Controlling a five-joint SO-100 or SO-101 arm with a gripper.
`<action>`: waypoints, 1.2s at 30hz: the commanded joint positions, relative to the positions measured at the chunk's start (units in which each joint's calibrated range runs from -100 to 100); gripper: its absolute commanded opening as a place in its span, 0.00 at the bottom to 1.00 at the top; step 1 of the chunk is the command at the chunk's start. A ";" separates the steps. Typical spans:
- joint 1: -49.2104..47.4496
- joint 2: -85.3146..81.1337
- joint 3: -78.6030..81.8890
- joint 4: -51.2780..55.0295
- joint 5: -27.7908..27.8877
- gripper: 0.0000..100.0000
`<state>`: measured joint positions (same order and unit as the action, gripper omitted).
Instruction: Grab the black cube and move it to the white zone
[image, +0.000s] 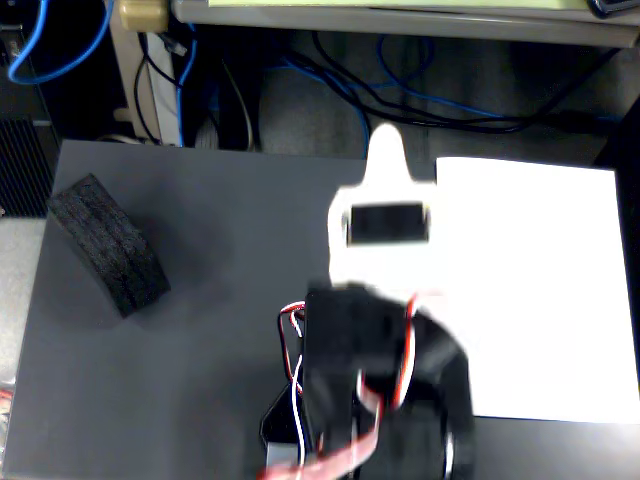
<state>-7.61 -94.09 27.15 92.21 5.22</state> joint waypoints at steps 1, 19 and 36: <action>-0.19 21.73 -9.47 1.44 0.44 0.02; -38.90 70.61 -18.72 -13.14 13.43 0.02; -39.85 70.87 -17.90 0.67 43.34 0.23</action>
<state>-46.97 -23.01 10.97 92.21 47.97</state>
